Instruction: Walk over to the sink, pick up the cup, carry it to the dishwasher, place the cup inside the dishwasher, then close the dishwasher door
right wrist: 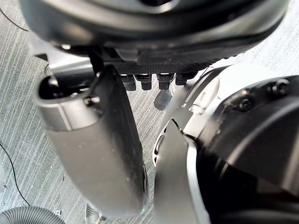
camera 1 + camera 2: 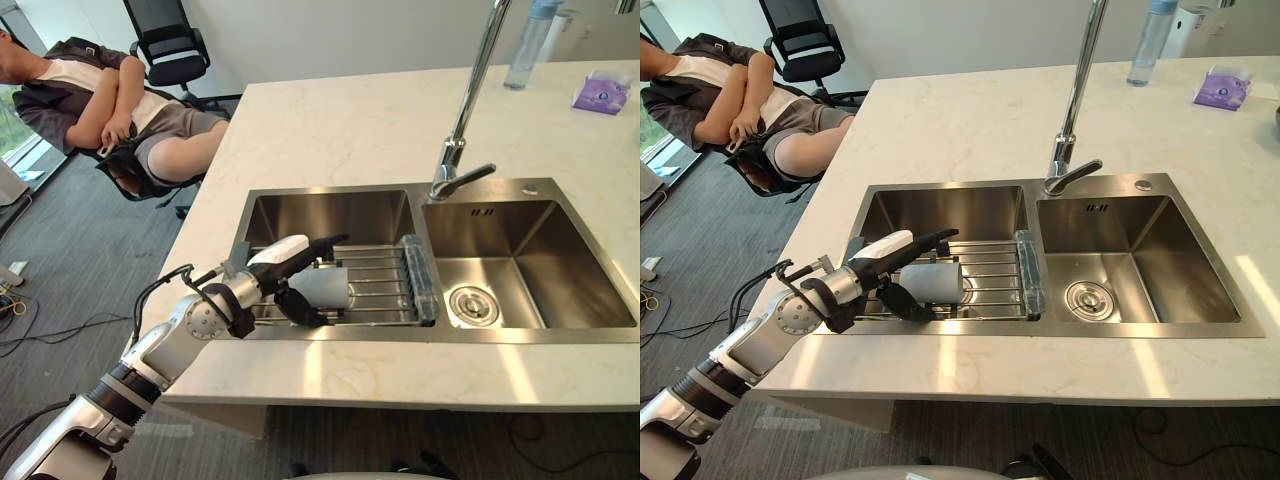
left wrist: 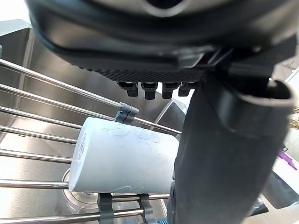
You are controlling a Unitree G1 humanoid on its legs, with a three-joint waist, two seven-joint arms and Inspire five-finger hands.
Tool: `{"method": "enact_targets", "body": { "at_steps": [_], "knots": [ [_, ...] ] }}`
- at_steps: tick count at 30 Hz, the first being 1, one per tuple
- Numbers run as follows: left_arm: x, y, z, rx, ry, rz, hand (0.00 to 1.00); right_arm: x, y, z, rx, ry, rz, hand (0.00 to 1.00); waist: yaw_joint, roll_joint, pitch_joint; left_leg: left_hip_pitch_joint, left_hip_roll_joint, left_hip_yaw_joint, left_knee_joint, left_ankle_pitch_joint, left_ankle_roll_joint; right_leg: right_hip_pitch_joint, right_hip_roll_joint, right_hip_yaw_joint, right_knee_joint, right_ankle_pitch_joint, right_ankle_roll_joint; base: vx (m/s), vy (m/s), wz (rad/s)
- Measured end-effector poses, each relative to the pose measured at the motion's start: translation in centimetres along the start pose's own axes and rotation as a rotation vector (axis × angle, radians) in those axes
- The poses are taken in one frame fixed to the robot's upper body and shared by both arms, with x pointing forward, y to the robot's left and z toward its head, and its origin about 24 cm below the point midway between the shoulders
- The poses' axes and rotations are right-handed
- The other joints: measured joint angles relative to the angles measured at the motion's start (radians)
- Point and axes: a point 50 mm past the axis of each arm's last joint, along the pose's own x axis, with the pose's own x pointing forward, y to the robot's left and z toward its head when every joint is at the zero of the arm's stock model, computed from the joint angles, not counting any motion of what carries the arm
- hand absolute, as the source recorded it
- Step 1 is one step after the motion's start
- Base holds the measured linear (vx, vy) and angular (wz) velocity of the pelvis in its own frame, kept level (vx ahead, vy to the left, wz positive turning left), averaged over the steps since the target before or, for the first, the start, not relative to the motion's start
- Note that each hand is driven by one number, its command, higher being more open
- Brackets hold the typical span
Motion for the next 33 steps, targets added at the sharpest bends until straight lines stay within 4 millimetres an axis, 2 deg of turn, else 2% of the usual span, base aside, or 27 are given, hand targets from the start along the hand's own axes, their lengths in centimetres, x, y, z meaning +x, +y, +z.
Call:
{"method": "enact_targets", "body": {
  "at_steps": [10,21,33],
  "knots": [
    [0.4,0.2,-1.0,-0.011,0.044,-0.001,1.0,0.0,0.1,0.1,0.0,0.0,0.001,1.0,-0.01,0.001,0.0,0.001,0.0,0.005,0.0,0.0,0.0,-0.002,0.0,0.004,0.0,0.002,0.001,0.0,0.0,0.0],
    [1.1,1.0,-1.3,-0.037,0.072,-0.097,1.0,0.0,0.1,0.4,-0.004,-0.009,0.005,1.0,-0.017,0.009,0.002,0.006,0.001,0.019,-0.001,-0.002,-0.001,-0.004,0.0,0.018,-0.002,0.004,0.0,-0.01,-0.001,-0.03],
    [1.9,2.2,-1.9,-0.088,0.19,-0.237,1.0,0.0,0.2,1.0,-0.022,-0.026,0.013,1.0,-0.053,0.025,0.008,0.014,0.005,0.03,-0.001,-0.007,-0.002,-0.004,0.0,0.03,-0.002,0.004,0.0,0.0,-0.002,-0.02]
  ]
}}
